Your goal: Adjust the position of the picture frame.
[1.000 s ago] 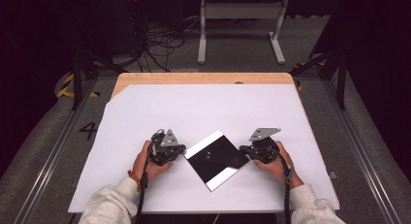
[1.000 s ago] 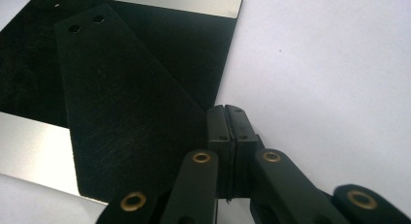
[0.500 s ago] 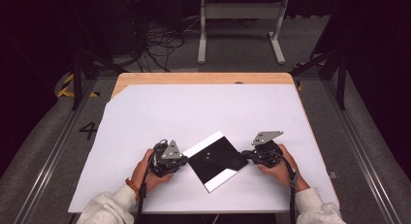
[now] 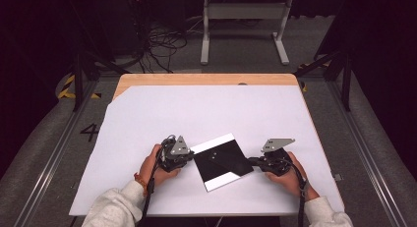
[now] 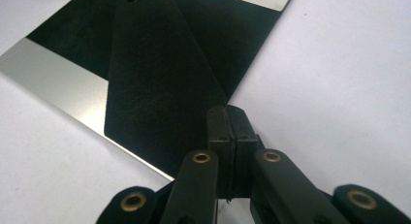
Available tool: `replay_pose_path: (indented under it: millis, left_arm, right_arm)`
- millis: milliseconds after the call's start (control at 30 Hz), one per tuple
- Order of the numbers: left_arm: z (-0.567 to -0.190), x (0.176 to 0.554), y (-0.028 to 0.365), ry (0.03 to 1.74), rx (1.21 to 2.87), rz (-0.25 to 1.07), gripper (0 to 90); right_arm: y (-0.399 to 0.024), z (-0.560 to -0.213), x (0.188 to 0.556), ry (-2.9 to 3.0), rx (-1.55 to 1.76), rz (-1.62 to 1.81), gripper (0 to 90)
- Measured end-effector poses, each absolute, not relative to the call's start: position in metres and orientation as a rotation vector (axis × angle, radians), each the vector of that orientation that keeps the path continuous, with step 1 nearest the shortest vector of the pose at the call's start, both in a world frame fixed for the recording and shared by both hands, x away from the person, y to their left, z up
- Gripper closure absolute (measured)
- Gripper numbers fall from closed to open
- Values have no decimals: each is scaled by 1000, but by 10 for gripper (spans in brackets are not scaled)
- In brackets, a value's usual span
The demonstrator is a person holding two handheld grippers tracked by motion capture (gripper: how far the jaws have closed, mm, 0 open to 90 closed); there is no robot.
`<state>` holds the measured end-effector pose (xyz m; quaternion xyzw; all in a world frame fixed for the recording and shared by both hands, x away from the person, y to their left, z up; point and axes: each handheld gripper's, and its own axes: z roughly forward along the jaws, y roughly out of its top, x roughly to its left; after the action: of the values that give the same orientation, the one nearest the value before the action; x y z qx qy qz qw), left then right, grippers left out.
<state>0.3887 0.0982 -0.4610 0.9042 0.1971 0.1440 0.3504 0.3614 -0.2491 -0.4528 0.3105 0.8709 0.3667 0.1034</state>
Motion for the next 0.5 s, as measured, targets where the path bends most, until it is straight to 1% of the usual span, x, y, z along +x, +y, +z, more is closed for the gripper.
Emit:
replay_pose_path:
  millis: [233,367,500]
  left_arm:
    - [-461,399,91,522,2337,384,852]
    - [-461,406,87,564,2312,353,849]
    - [-462,409,83,581,2305,375,845]
  right_arm:
    - [-250,-454,350,2549,901,1091,900]
    - [-250,-454,343,2546,901,1080,900]
    - [-250,-454,334,2544,918,1079,900]
